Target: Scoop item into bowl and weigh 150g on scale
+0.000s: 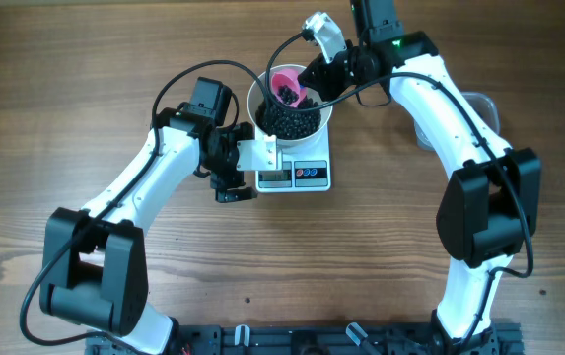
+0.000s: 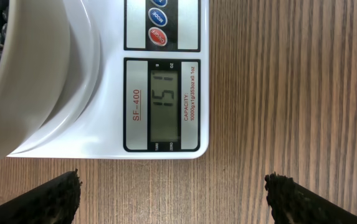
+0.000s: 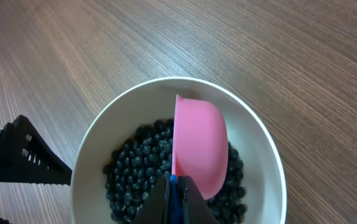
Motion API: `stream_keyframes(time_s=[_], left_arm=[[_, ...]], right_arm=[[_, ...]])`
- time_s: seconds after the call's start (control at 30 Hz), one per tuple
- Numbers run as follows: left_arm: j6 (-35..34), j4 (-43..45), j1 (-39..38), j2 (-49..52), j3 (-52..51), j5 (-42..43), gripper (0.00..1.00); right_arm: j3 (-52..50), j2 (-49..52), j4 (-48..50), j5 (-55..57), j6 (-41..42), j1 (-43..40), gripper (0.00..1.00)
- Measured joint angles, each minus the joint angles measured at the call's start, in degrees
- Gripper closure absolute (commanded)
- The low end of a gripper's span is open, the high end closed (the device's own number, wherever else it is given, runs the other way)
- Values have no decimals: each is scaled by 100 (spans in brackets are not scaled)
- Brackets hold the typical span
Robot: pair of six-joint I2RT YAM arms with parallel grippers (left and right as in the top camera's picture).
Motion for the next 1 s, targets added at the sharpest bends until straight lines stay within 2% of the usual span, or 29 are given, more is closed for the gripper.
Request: stream_keyframes(time_s=[0.6,0.83,1.0], left_arm=[[0,2,0,0,2,0,0],[-2,2,0,0,2,0,0],[-2,2,0,0,2,0,0]], right_arm=[[-101,2,15,452,0,0,96],[-289,2,50,306,0,0,96],[-293,0,-407,-37,-90,0,96]])
